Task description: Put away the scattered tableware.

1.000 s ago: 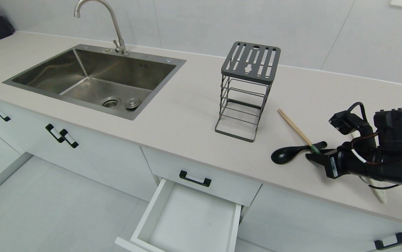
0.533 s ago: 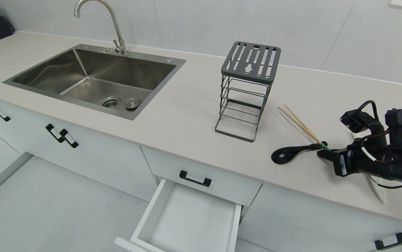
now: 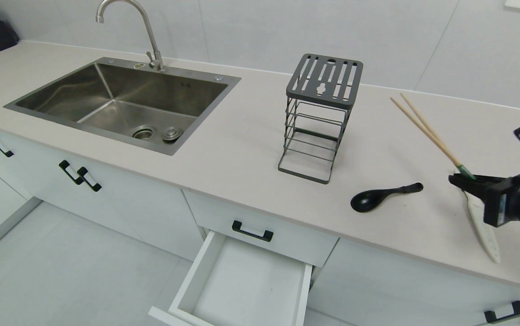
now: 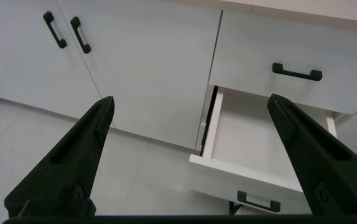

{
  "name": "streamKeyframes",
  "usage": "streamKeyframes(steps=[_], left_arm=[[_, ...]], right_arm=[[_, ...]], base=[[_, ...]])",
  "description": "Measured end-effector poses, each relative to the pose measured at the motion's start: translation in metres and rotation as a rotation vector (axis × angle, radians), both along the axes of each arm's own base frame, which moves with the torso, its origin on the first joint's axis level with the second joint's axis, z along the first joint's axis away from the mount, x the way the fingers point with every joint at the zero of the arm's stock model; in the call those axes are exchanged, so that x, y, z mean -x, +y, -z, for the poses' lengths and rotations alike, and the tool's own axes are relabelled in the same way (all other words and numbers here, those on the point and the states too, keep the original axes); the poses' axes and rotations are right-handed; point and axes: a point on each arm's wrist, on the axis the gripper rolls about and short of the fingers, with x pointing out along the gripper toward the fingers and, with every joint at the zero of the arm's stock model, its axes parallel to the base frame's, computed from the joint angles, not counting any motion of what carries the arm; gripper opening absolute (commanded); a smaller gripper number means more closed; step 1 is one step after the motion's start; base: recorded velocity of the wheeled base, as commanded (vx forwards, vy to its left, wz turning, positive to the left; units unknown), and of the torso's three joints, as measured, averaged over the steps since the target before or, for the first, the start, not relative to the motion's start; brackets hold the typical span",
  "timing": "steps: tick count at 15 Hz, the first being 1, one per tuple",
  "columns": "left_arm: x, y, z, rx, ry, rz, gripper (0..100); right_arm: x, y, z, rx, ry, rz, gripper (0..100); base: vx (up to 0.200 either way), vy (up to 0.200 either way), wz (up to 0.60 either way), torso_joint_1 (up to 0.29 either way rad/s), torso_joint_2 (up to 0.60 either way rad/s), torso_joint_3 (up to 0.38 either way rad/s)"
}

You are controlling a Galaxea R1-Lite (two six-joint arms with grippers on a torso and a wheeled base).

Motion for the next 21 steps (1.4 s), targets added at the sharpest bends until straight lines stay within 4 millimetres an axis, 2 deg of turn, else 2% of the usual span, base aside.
streamKeyframes(steps=[5,10,16,21], left_arm=[[0.000,0.000,0.000,0.000,0.000,0.000,100],[0.000,0.000,0.000,0.000,0.000,0.000,100],[0.000,0.000,0.000,0.000,0.000,0.000,100],[0.000,0.000,0.000,0.000,0.000,0.000,100]], right_arm=[[0.049,0.012,-0.038,-0.031,-0.214,-0.134,0],[0.079,0.044,-0.052,0.015,-0.312,-0.344,0],[0.096,0.061,-0.046,0.084,-0.236,-0.436,0],[0.089,0.080,-0.042,0.154,-0.218,-0.516,0]], base=[[0.000,0.000,0.00,0.000,0.00,0.000],[0.000,0.000,0.00,0.000,0.00,0.000],[0.000,0.000,0.00,0.000,0.00,0.000],[0.000,0.000,0.00,0.000,0.00,0.000]])
